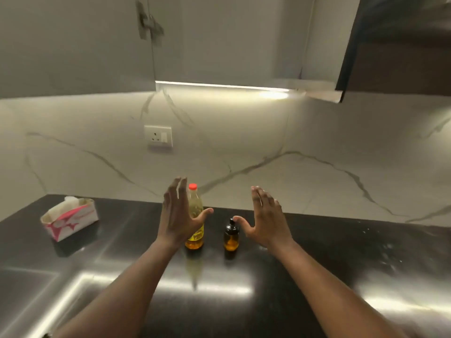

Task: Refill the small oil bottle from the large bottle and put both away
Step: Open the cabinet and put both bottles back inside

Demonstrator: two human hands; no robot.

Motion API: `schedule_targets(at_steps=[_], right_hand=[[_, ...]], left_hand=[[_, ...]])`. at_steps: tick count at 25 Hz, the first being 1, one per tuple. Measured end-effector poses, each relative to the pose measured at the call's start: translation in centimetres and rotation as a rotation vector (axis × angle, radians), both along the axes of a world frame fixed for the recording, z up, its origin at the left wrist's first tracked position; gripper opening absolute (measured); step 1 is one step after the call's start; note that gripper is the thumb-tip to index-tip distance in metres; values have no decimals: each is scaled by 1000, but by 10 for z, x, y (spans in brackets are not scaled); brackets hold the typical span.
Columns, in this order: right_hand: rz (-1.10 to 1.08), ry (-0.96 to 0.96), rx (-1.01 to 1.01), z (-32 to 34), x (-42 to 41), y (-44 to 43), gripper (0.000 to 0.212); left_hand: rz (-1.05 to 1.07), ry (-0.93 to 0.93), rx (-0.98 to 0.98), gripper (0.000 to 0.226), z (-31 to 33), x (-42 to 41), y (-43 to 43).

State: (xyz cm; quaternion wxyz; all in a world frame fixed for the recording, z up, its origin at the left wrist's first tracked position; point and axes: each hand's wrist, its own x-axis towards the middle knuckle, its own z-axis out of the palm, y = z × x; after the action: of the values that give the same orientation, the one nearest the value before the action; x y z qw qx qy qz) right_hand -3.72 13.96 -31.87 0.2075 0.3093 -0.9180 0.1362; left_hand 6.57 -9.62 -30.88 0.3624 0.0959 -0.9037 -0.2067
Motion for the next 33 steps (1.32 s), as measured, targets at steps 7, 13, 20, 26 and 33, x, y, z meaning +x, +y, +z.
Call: schedule_targets(at_steps=[7,13,20,26,33], right_hand=[[-85,-558,-59,-115,-60,-36,123],[-189,-730,-357,-157,-75,-69,111],[-274,-684,-501,-172,-81,-100,66],[-299,-562,-455,-161,-75,-93,66],[-248,-363,-495,-45,-69,-71,64]], left_hand=[[57,-219,494,134,-96,-51,-33],[-86,-296,647,100,-135,-72,-64],[-120,-282,685,92,-152,-106,-76],[-61,-232,556,83,-144,-107,-72],[-203,-99,362,93,-28,-91,-66]])
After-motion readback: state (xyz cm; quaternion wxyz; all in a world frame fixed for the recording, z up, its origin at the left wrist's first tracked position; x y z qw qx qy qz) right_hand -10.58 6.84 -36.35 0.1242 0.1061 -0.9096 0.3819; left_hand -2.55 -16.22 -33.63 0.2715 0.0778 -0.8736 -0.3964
